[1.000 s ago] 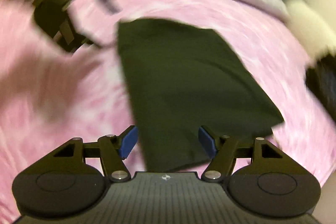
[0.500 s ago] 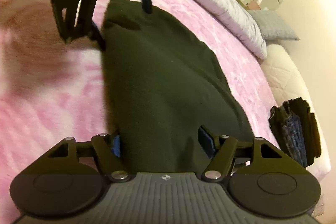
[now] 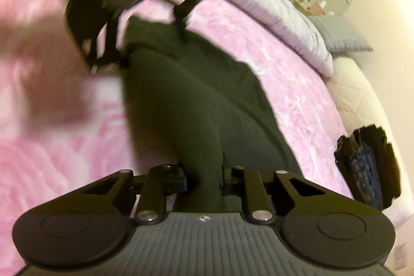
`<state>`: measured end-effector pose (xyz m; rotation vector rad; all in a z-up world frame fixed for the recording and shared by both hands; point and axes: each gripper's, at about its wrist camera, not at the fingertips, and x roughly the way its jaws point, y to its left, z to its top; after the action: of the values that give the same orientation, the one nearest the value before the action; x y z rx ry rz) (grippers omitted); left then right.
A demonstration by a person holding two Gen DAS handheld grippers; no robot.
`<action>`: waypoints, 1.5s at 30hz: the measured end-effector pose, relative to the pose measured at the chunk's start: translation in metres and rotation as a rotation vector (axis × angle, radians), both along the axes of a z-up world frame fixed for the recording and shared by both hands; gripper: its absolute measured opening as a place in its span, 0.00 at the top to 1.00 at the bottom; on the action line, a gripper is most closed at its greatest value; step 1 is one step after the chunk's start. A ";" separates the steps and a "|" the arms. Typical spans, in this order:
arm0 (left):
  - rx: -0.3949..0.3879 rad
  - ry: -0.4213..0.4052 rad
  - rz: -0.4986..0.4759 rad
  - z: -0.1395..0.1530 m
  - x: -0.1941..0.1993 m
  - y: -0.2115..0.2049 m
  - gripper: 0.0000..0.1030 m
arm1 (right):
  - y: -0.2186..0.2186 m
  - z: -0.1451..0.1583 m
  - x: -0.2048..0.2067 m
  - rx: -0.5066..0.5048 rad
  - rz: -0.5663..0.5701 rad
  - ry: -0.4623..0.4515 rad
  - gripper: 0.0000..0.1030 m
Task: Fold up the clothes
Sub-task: 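Grasp the folded shirt with both grippers and lift it off the bedspread, then carry the held shirt with both grippers over the stack of folded clothes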
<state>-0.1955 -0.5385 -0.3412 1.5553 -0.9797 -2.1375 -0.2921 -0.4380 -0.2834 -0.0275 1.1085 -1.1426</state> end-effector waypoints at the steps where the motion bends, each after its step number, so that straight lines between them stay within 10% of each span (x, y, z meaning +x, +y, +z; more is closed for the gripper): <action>1: 0.004 -0.009 0.012 0.000 -0.003 -0.003 0.76 | 0.000 0.008 -0.005 0.003 -0.003 -0.012 0.83; 11: 0.193 0.006 0.123 0.091 -0.031 -0.021 0.88 | 0.002 0.043 -0.034 0.048 0.079 0.051 0.84; 26: 0.087 0.032 0.068 0.247 -0.083 0.024 0.89 | 0.014 0.188 -0.089 -0.076 0.091 0.175 0.85; 45: 0.069 -0.026 0.029 0.289 -0.314 0.021 0.89 | 0.028 0.247 -0.282 -0.117 0.025 0.131 0.85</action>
<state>-0.5099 -0.5178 -0.0523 1.6227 -0.8945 -2.1575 -0.5741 -0.4105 -0.0368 -0.2094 1.1523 -1.1953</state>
